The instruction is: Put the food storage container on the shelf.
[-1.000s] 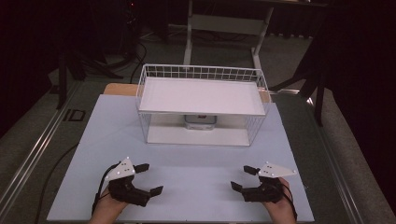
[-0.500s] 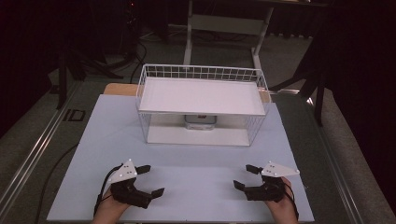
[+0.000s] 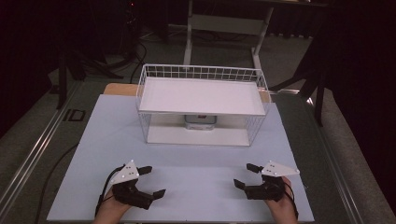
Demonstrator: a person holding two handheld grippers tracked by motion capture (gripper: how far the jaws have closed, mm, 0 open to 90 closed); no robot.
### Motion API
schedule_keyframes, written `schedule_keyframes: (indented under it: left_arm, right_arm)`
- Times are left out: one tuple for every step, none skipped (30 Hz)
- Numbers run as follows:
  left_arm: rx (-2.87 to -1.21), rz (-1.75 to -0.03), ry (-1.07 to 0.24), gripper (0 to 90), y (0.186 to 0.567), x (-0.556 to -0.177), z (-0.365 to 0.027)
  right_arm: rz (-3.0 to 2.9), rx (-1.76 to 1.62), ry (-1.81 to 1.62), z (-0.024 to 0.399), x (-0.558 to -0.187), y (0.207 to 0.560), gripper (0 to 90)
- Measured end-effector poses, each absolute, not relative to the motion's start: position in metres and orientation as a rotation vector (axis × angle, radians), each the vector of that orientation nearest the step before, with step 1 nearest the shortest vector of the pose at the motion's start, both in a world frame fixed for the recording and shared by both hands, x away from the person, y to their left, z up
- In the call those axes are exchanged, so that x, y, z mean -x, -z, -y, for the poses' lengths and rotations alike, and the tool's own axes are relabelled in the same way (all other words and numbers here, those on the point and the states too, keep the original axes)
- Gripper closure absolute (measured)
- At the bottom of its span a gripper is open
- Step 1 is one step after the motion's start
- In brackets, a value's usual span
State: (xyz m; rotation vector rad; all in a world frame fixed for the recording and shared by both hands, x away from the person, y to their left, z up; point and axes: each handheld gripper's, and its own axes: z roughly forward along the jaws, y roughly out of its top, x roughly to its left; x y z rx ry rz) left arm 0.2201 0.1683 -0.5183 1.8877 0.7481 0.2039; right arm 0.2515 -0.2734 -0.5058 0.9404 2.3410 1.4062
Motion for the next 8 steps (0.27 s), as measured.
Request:
schedule_keyframes:
  left_arm:
    - [-1.888,-0.748,-0.204,3.1,0.5183,-0.2201,-0.1683]
    - [-1.888,-0.748,-0.207,3.1,0.5184,-0.2201,-0.1684]
    - [-1.885,-0.75,-0.208,3.1,0.5185,-0.2202,-0.1687]
    - [-1.884,-0.751,-0.211,3.1,0.5187,-0.2202,-0.1688]
    - [-1.884,-0.752,-0.22,3.1,0.5189,-0.2201,-0.1688]
    - [-1.885,-0.751,-0.224,3.1,0.519,-0.2203,-0.1689]
    - [-1.885,-0.751,-0.222,3.1,0.5192,-0.2206,-0.169]
    - [-1.885,-0.751,-0.222,3.1,0.5192,-0.2206,-0.169]
  right_arm:
    - [-2.341,-0.94,-1.406,0.2734,-0.2515,0.5058,18.1]
    - [-2.341,-0.943,-1.406,0.2733,-0.2515,0.506,18.1]
    - [-2.344,-0.938,-1.397,0.2727,-0.2513,0.5058,18.2]
    - [-2.341,-0.935,-1.396,0.2723,-0.2509,0.5057,18.2]
    - [-2.344,-0.934,-1.398,0.2719,-0.2506,0.5054,18.2]
    - [-2.346,-0.93,-1.4,0.2713,-0.2503,0.5053,18.2]
    - [-2.346,-0.923,-1.396,0.2709,-0.2501,0.5052,18.2]
    - [-2.351,-0.921,-1.398,0.2704,-0.2499,0.5052,18.1]
